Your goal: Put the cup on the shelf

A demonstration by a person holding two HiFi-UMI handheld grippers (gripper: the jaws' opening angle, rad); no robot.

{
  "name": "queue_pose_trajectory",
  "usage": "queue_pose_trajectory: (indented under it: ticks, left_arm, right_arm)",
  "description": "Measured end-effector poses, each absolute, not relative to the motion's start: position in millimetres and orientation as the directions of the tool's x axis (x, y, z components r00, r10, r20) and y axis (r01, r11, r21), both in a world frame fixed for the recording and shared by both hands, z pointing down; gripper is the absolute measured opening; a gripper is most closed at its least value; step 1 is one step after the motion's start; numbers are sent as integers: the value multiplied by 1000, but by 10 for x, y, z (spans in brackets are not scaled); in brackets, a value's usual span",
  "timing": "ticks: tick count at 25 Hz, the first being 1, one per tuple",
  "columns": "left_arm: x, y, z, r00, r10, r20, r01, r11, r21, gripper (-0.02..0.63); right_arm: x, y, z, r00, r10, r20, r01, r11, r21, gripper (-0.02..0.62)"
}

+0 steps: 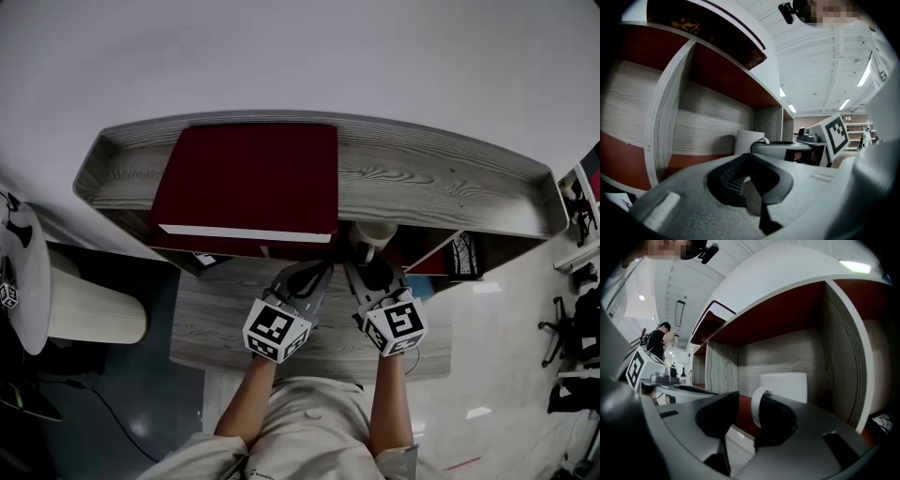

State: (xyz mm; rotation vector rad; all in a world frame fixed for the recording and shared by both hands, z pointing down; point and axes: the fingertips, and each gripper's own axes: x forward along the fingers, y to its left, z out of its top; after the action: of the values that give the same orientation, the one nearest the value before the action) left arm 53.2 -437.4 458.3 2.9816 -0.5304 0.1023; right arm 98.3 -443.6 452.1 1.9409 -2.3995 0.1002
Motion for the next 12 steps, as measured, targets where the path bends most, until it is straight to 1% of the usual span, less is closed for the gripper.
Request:
queue_pose_trajectory:
  ticks: [3, 6, 9, 12]
  left_arm:
    - [526, -4416, 4494, 935, -347, 72, -352, -932, 84, 11]
    - [573, -4443, 4442, 941, -329, 79, -334, -940, 72, 11]
    - [619, -4438, 4445, 945, -312, 98, -318, -946, 55, 11]
    - [667, -4429, 4396, 945, -313, 97, -318, -947, 41, 11]
  right_arm:
    - [885, -4410, 4532, -284, -954, 92, -958, 285, 1, 183]
    - [815, -4346, 4527, -381, -920, 87, -924, 382, -11, 222]
    - [784, -4296, 4499, -464, -883, 65, -886, 462, -42, 233]
    - [827, -4301, 4493, -462, -884, 71, -887, 461, -28, 229]
